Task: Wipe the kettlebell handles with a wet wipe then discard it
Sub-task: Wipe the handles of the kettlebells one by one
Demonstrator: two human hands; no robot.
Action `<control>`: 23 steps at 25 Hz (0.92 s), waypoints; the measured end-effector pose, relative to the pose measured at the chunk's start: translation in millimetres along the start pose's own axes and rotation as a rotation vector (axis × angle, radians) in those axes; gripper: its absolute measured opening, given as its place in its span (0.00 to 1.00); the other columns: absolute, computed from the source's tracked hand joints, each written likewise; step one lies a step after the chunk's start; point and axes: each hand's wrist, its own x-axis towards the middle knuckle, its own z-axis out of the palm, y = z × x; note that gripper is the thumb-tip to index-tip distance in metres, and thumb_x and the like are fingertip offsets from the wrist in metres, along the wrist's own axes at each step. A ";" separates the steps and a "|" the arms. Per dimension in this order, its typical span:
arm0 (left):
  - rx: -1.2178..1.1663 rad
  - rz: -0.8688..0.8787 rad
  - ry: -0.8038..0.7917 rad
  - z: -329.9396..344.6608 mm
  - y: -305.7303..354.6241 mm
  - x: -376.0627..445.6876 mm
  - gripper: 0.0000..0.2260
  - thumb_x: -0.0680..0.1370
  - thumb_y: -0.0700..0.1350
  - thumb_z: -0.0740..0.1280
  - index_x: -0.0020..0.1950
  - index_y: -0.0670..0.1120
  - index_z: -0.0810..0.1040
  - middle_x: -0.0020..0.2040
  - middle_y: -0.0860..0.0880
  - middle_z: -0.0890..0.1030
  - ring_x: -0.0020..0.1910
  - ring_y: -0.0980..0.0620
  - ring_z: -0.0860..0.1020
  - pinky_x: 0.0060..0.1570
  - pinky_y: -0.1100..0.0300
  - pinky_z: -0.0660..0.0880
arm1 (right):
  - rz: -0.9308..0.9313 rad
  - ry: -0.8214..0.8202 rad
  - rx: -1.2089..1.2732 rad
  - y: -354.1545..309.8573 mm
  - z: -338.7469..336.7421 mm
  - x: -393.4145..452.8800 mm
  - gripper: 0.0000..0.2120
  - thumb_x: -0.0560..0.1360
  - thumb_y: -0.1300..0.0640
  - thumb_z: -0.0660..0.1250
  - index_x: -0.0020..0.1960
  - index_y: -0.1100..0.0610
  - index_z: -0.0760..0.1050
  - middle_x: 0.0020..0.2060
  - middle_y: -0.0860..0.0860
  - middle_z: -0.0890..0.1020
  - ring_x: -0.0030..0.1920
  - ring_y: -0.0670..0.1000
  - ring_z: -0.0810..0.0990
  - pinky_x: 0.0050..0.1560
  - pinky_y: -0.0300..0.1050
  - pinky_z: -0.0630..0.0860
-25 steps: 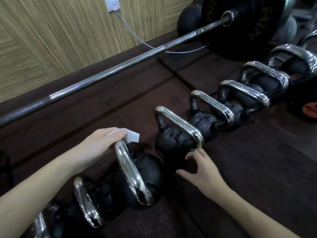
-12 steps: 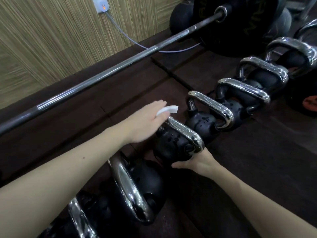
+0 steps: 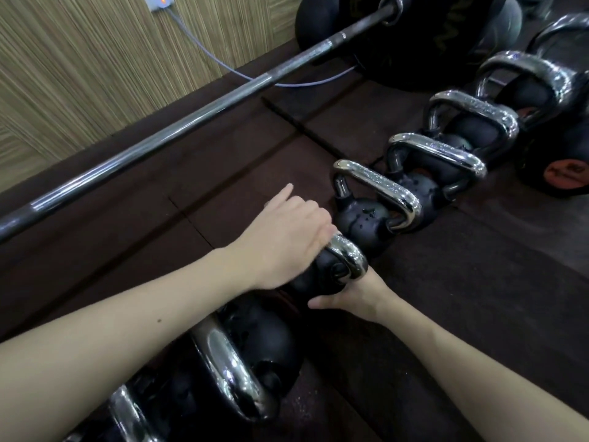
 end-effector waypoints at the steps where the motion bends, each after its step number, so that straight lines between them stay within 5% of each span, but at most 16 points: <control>1: 0.058 0.045 0.025 2.6 12.1 0.9 0.21 0.86 0.54 0.47 0.55 0.49 0.79 0.47 0.50 0.78 0.50 0.46 0.77 0.79 0.42 0.60 | -0.015 0.011 0.005 -2.8 -1.1 -2.2 0.59 0.46 0.30 0.86 0.74 0.44 0.73 0.67 0.39 0.79 0.68 0.38 0.78 0.71 0.46 0.76; 5: 0.210 0.306 0.166 12.5 41.3 14.3 0.18 0.85 0.53 0.54 0.52 0.46 0.80 0.44 0.47 0.78 0.44 0.44 0.78 0.77 0.39 0.65 | -0.072 -0.048 0.000 -17.7 -6.2 -9.8 0.39 0.55 0.41 0.88 0.63 0.41 0.79 0.63 0.41 0.79 0.64 0.39 0.78 0.65 0.42 0.79; 8: 0.154 0.312 0.194 9.6 29.3 16.3 0.19 0.85 0.55 0.53 0.50 0.48 0.79 0.43 0.48 0.78 0.44 0.44 0.79 0.78 0.38 0.63 | -0.072 -0.025 0.047 -12.3 -4.5 -7.3 0.45 0.56 0.39 0.88 0.69 0.45 0.76 0.65 0.43 0.79 0.66 0.41 0.78 0.68 0.42 0.78; 12: 0.015 -0.026 -0.031 0.1 -31.7 15.7 0.25 0.83 0.60 0.42 0.47 0.51 0.76 0.45 0.51 0.77 0.51 0.44 0.77 0.76 0.39 0.63 | -0.007 -0.020 0.042 4.7 4.2 4.4 0.64 0.48 0.32 0.88 0.79 0.44 0.66 0.73 0.40 0.75 0.73 0.41 0.74 0.74 0.49 0.74; 14: -0.111 -0.072 -0.017 -0.2 -53.6 12.0 0.25 0.85 0.59 0.44 0.46 0.50 0.76 0.47 0.52 0.77 0.53 0.45 0.76 0.69 0.43 0.68 | 0.005 -0.056 0.048 11.9 6.1 7.2 0.65 0.48 0.34 0.89 0.80 0.43 0.64 0.74 0.40 0.74 0.74 0.42 0.73 0.75 0.52 0.74; 17: -0.143 -0.001 0.075 4.1 -39.2 6.1 0.24 0.86 0.55 0.48 0.61 0.46 0.80 0.62 0.49 0.78 0.59 0.45 0.77 0.65 0.48 0.72 | -0.011 -0.050 0.047 11.7 4.7 6.3 0.66 0.47 0.32 0.88 0.80 0.43 0.64 0.73 0.40 0.75 0.73 0.40 0.74 0.75 0.50 0.74; 21: 0.031 0.102 0.074 -0.9 11.0 4.6 0.20 0.84 0.61 0.52 0.58 0.51 0.78 0.49 0.53 0.78 0.48 0.49 0.76 0.49 0.55 0.63 | -0.026 -0.043 0.058 11.9 6.0 6.4 0.63 0.48 0.30 0.87 0.79 0.43 0.66 0.72 0.43 0.76 0.73 0.43 0.75 0.73 0.52 0.75; 23: -0.044 0.186 0.031 -4.5 31.8 2.8 0.19 0.84 0.59 0.55 0.65 0.49 0.76 0.53 0.52 0.80 0.52 0.50 0.76 0.55 0.54 0.67 | -0.043 -0.045 0.053 7.0 4.5 3.6 0.58 0.52 0.29 0.85 0.76 0.44 0.68 0.70 0.45 0.76 0.70 0.44 0.77 0.70 0.52 0.78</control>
